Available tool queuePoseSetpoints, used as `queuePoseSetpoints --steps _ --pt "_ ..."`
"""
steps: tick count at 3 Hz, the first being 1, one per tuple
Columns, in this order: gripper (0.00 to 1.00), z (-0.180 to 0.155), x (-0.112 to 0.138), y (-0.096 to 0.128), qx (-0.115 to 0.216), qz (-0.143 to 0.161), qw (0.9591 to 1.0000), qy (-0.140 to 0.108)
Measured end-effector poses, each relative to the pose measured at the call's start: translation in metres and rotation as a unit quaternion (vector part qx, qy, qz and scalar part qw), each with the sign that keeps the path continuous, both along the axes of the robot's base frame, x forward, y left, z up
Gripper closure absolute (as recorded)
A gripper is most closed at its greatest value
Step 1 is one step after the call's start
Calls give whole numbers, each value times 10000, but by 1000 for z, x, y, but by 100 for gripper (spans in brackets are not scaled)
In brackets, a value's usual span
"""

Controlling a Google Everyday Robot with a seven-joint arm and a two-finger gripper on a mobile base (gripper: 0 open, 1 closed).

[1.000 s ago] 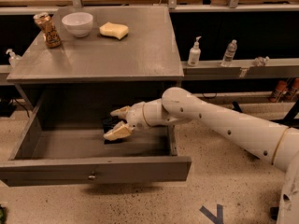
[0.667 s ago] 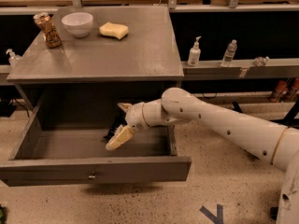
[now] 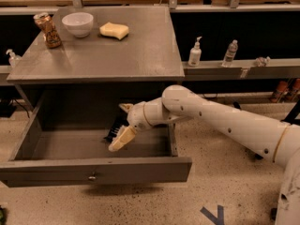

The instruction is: Place rxbar blueberry into top drawer

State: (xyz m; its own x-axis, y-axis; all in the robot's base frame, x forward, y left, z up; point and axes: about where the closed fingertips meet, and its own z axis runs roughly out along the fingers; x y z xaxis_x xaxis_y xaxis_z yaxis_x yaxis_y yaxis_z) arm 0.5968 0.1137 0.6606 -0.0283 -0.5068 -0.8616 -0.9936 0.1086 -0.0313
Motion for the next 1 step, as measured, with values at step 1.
queuePoseSetpoints --steps 1 --pt "0 0 0 0 0 1 10000 0"
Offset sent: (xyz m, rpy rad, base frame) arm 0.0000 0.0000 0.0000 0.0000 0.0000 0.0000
